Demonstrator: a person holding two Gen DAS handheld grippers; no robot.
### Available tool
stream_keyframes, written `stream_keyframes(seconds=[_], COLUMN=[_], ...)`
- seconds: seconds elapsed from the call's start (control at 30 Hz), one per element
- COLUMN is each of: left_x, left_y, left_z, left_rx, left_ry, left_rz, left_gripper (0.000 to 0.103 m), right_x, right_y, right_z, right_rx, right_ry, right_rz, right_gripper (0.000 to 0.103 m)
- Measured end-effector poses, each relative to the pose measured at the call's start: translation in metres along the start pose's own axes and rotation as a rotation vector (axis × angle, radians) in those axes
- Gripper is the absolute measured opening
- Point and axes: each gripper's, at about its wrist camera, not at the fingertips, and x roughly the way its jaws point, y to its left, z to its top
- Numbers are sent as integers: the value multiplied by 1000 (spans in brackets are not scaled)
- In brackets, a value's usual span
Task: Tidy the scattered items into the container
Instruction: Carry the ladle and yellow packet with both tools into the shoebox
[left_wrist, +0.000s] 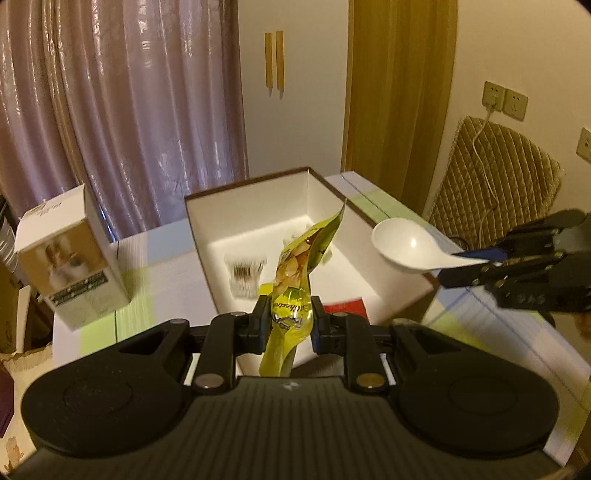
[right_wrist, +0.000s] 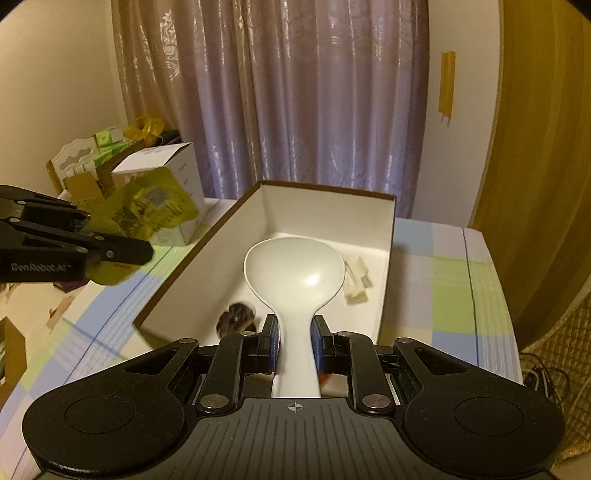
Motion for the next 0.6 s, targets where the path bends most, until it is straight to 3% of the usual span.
stream_keyframes(seconds=[0.27,0.6], left_x=[54,130], left_y=[7,30], left_z=[33,57], left_rx=[-44,-134], left_ry=[25,125], left_rz=[-7,32], left_gripper=[17,17], right_x=[49,102], right_y=[-22,-39], right_z=[18,25], right_rx=[20,15], right_ry=[29,82], right_rz=[-16,-33], right_gripper=[21,21])
